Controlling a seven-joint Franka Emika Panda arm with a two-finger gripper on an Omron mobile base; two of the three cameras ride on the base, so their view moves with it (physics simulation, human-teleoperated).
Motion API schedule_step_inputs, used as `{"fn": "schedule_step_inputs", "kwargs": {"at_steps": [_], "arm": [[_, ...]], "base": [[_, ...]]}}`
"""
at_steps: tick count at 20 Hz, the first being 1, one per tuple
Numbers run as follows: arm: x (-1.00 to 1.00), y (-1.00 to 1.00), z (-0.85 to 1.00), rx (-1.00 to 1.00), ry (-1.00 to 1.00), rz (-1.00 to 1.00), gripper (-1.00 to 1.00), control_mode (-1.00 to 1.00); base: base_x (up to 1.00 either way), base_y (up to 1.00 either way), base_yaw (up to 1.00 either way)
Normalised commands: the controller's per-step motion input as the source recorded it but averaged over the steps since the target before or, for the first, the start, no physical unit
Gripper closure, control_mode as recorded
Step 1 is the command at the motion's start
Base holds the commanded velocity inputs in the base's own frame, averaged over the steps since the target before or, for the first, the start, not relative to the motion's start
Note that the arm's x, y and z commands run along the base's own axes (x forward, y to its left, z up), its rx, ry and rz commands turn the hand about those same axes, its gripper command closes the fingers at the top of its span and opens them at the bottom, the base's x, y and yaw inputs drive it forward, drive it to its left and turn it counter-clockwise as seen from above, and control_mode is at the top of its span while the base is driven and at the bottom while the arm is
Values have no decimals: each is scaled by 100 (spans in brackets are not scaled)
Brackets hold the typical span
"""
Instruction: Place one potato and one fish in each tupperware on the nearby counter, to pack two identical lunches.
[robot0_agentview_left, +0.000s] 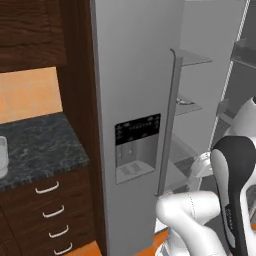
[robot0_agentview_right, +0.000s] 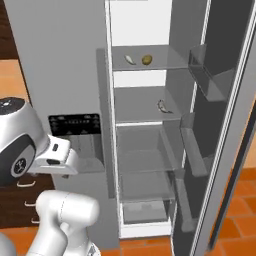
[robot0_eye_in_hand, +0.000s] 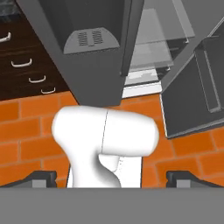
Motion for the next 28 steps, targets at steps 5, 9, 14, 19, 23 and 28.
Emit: {"fn": "schedule_step_inputs", "kwargs": {"at_steps": [5, 9, 14, 19, 23, 28], "arm": [[0, 0, 0, 0, 0, 0, -100, 100], [0, 0, 0, 0, 0, 0, -100, 100], [0, 0, 0, 0, 0, 0, -100, 100], [0, 0, 0, 0, 0, 0, -100, 100], [0, 0, 0, 0, 0, 0, -100, 100], [0, 0, 0, 0, 0, 0, -100, 100]], "base": [[76, -27, 17], [46, -28, 8], [0, -61, 2], [0, -50, -8], [0, -12, -2], [0, 0, 0]]}}
